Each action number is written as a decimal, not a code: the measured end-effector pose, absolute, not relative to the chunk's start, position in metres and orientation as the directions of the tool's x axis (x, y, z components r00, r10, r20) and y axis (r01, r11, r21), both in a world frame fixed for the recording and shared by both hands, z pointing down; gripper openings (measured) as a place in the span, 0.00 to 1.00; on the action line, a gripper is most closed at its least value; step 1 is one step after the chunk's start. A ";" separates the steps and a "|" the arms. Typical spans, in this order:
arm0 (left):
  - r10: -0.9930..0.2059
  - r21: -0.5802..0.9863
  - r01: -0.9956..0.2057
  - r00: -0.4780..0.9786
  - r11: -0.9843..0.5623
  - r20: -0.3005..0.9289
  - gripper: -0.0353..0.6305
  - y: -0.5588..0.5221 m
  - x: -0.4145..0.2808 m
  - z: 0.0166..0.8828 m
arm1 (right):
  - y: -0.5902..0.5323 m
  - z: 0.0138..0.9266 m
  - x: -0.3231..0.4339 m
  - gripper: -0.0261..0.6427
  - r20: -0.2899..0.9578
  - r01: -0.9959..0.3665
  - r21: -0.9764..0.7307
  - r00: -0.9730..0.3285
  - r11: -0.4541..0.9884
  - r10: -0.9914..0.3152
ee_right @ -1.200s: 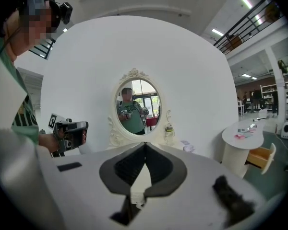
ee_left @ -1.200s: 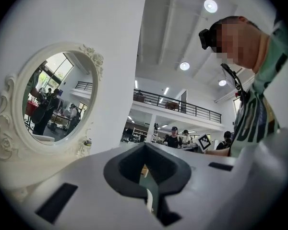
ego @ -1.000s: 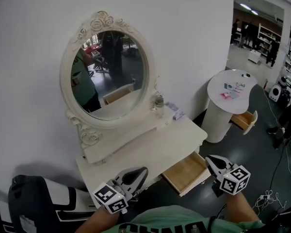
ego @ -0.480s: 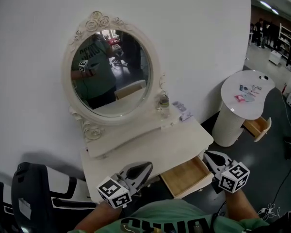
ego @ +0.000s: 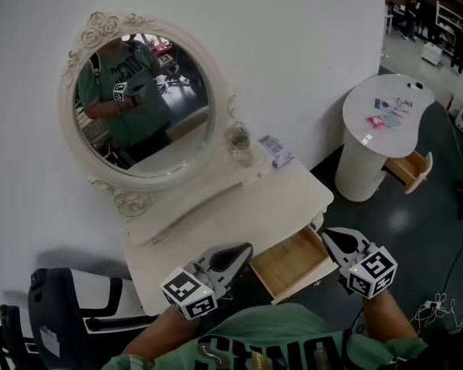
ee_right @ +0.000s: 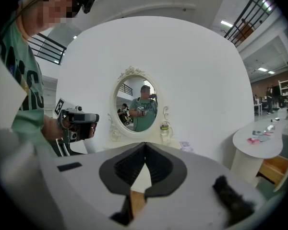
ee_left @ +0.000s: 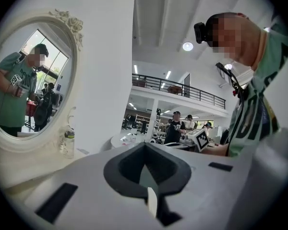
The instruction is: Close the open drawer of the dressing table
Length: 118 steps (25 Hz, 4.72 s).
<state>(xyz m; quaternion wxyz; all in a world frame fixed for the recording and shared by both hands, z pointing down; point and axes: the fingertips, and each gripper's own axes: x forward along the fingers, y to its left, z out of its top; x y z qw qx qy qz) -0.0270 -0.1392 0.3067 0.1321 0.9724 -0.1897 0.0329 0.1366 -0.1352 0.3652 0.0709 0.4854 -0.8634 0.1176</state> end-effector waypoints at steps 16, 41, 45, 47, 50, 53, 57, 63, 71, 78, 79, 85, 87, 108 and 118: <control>-0.006 0.337 -0.080 0.977 -0.938 0.213 0.06 -0.209 -0.040 0.404 | -0.149 0.460 0.131 0.06 0.389 -0.964 -0.240 -0.203 0.113 -0.898; 0.134 0.429 -0.030 0.928 -0.903 0.347 0.06 -0.149 0.016 0.515 | -0.072 0.623 0.163 0.24 0.677 -0.977 -0.105 -0.207 0.186 -0.706; 0.162 0.435 -0.014 0.917 -0.900 0.365 0.06 -0.138 0.022 0.528 | -0.047 0.671 0.161 0.28 0.753 -0.970 -0.043 -0.190 0.240 -0.631; 0.170 0.431 -0.009 0.911 -0.902 0.375 0.06 -0.133 0.024 0.534 | -0.037 0.692 0.161 0.29 0.777 -0.966 -0.009 -0.169 0.257 -0.607; 0.184 0.422 0.004 0.904 -0.906 0.386 0.06 -0.126 0.028 0.543 | -0.023 0.721 0.163 0.31 0.805 -0.965 0.019 -0.139 0.260 -0.576; 0.196 0.421 0.012 0.897 -0.907 0.396 0.06 -0.119 0.031 0.552 | -0.009 0.753 0.166 0.32 0.839 -0.968 0.023 -0.118 0.252 -0.531; 0.206 0.430 0.011 0.889 -0.903 0.410 0.06 -0.110 0.029 0.560 | 0.003 0.790 0.162 0.33 0.875 -0.962 0.011 -0.123 0.272 -0.468; 0.212 0.439 0.004 0.879 -0.899 0.426 0.06 -0.100 0.022 0.570 | 0.000 0.812 0.152 0.34 0.886 -0.953 0.011 -0.132 0.304 -0.444; 0.201 0.443 -0.015 0.878 -0.897 0.436 0.06 -0.100 0.014 0.574 | -0.018 0.824 0.150 0.27 0.896 -0.945 0.053 -0.098 0.322 -0.434; 0.192 0.451 -0.023 0.885 -0.892 0.425 0.06 -0.103 0.011 0.572 | -0.025 0.822 0.148 0.25 0.896 -0.942 0.069 -0.086 0.328 -0.436; 0.191 0.452 -0.024 0.886 -0.892 0.423 0.06 -0.102 0.010 0.572 | -0.026 0.822 0.148 0.25 0.895 -0.943 0.072 -0.083 0.326 -0.437; 0.178 0.446 -0.033 0.889 -0.894 0.423 0.06 -0.104 0.004 0.572 | -0.029 0.820 0.147 0.25 0.897 -0.942 0.076 -0.079 0.327 -0.435; 0.175 0.444 -0.033 0.891 -0.895 0.420 0.06 -0.105 0.003 0.571 | -0.032 0.821 0.146 0.25 0.897 -0.940 0.077 -0.079 0.331 -0.435; 0.137 0.456 -0.073 0.901 -0.887 0.411 0.06 -0.121 -0.017 0.579 | -0.067 0.823 0.133 0.25 0.893 -0.932 0.078 -0.092 0.353 -0.441; 0.119 0.465 -0.091 0.907 -0.881 0.404 0.06 -0.131 -0.023 0.580 | -0.085 0.823 0.126 0.25 0.890 -0.929 0.072 -0.104 0.362 -0.444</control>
